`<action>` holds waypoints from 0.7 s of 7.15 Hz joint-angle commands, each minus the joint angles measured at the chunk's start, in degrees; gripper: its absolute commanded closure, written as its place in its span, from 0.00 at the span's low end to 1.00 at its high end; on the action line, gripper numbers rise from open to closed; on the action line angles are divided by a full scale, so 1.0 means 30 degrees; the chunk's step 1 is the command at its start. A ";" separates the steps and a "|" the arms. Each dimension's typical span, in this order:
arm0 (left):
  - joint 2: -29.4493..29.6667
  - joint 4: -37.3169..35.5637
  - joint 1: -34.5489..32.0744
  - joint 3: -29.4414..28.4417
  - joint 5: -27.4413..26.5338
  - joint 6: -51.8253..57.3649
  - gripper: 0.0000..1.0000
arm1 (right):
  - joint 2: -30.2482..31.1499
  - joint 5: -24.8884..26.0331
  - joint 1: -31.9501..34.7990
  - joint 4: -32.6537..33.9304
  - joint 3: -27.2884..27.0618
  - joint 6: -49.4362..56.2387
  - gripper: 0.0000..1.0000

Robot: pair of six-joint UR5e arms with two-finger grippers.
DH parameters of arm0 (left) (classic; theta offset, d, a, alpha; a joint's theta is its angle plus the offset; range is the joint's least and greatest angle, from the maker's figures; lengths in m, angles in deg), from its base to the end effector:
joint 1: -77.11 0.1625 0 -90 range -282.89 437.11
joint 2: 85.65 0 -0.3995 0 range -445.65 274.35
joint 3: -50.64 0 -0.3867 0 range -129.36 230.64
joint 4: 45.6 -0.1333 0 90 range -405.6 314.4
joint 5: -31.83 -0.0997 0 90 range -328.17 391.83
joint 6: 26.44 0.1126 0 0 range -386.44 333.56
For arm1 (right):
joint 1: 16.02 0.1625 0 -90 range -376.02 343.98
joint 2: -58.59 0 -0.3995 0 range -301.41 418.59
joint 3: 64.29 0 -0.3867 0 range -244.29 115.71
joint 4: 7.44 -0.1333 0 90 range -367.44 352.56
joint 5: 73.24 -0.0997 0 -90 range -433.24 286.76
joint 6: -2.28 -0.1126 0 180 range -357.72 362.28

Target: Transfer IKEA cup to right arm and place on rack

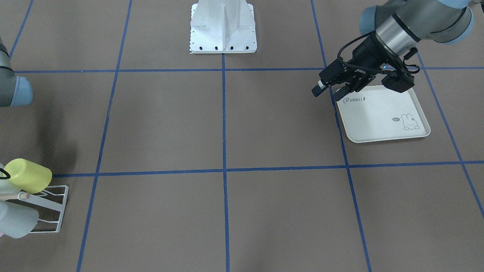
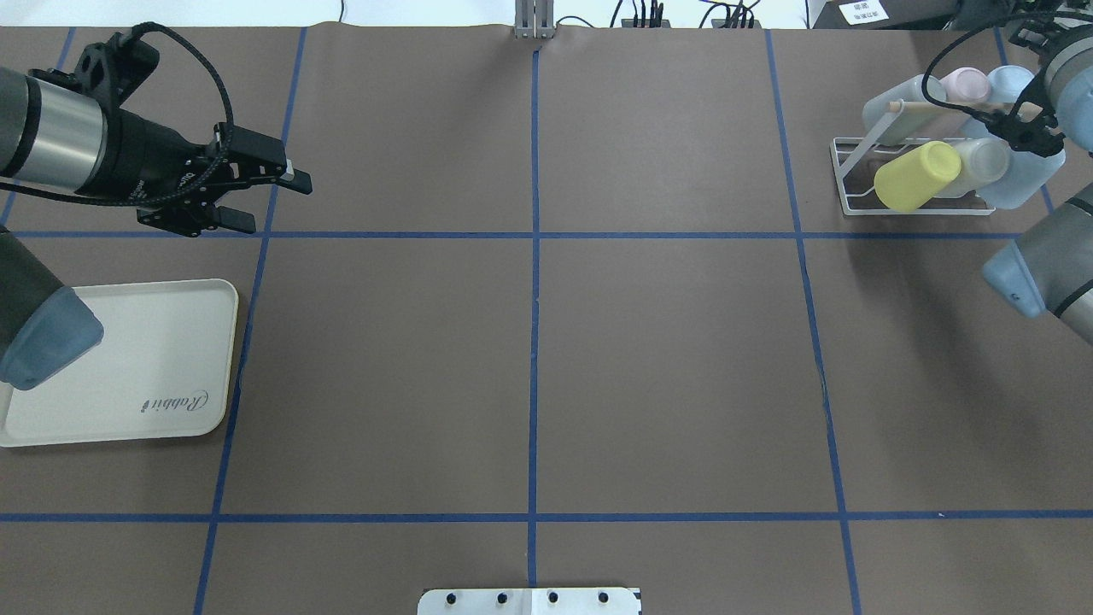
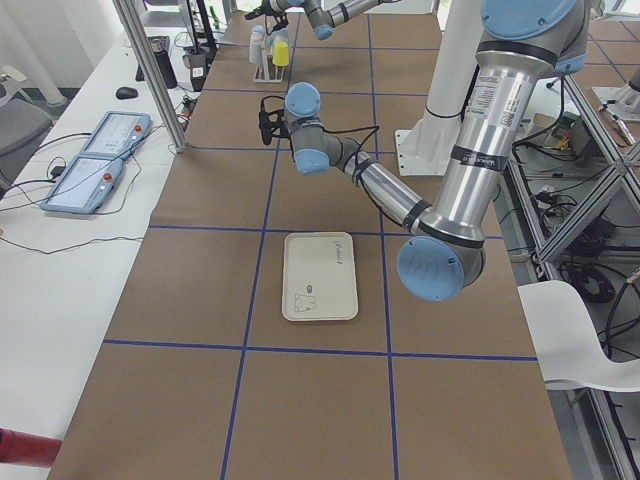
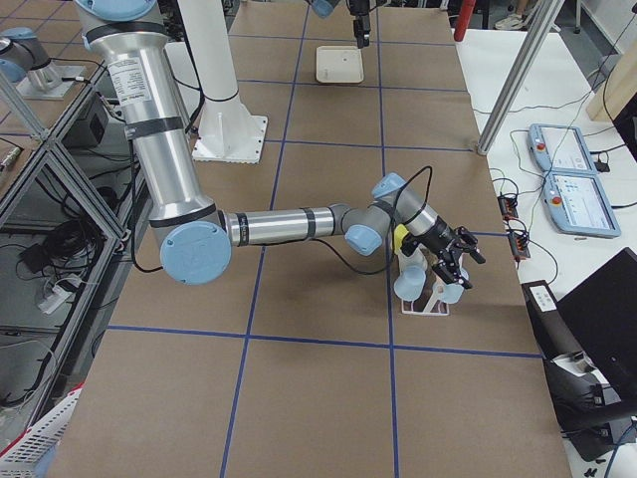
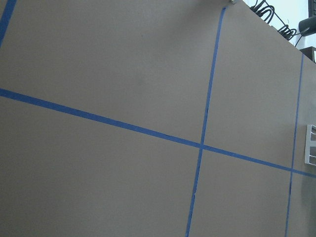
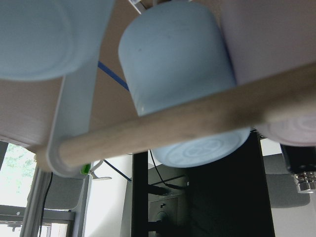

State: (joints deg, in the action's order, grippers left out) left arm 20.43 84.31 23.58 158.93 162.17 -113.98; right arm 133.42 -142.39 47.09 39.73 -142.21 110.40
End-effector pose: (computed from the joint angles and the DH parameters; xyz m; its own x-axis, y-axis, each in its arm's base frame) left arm 0.2721 -0.4697 0.2553 0.1713 -0.1767 -0.9692 0.2354 0.9626 -0.1339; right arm -0.1329 -0.6453 0.5288 -0.5942 -0.5291 -0.6057 0.8042 -0.3779 -0.4587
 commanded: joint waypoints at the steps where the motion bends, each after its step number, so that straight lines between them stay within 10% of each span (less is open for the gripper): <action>1: 0.0000 0.0000 -0.0029 0.0057 0.0029 0.0000 0.00 | -0.0187 -0.0414 0.0058 -0.0049 -0.0710 -0.1255 0.01; 5: 0.0058 -0.0088 -0.0175 0.0203 0.0000 0.0029 0.00 | 0.1037 -0.5437 0.1137 0.0069 -0.2964 -1.1838 0.01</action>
State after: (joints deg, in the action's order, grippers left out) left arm 20.51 84.15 23.30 159.29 162.25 -113.92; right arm 134.75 -152.20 48.91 39.91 -148.70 86.94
